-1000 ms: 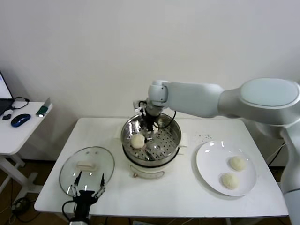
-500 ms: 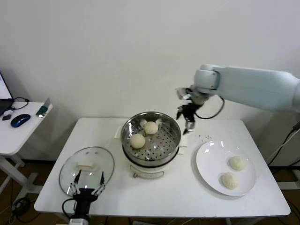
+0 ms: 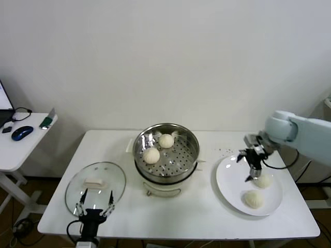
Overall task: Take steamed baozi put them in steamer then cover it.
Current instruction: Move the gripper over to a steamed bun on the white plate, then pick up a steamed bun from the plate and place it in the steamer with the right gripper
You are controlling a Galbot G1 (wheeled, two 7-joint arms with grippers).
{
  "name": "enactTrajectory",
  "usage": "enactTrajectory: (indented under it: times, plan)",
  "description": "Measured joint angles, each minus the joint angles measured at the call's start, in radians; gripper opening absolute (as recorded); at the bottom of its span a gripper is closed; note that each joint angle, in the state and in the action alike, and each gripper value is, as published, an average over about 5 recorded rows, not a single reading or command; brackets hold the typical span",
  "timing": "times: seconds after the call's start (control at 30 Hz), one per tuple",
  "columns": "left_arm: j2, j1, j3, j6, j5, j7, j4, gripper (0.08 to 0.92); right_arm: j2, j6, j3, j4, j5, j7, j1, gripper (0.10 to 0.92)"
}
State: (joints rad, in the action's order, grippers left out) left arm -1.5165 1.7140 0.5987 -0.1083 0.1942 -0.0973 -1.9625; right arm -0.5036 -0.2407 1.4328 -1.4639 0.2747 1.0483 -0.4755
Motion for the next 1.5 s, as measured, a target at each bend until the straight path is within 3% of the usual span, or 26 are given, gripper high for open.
enactTrajectory:
  times: [0.3, 0.87, 1.17, 1.5]
  plan:
    - [-0.012, 0.006, 0.004, 0.000, 0.018, -0.005, 0.011, 0.823, 0.054, 0.009, -0.166, 0.030, -0.105, -0.005, 0.226, 0.823]
    - [-0.024, 0.019, 0.007, -0.011, 0.035, -0.010, 0.033, 0.823, 0.001, 0.016, -0.262, 0.106, -0.169, -0.007, 0.366, 0.819]
    - [-0.026, 0.017, 0.003, -0.011, 0.040, -0.011, 0.037, 0.823, -0.019, 0.029, -0.257, 0.121, -0.175, 0.000, 0.361, 0.706]
    - [-0.022, 0.027, 0.003, -0.010, 0.041, -0.011, 0.028, 0.823, -0.071, 0.140, -0.158, 0.161, -0.172, 0.031, 0.203, 0.689]
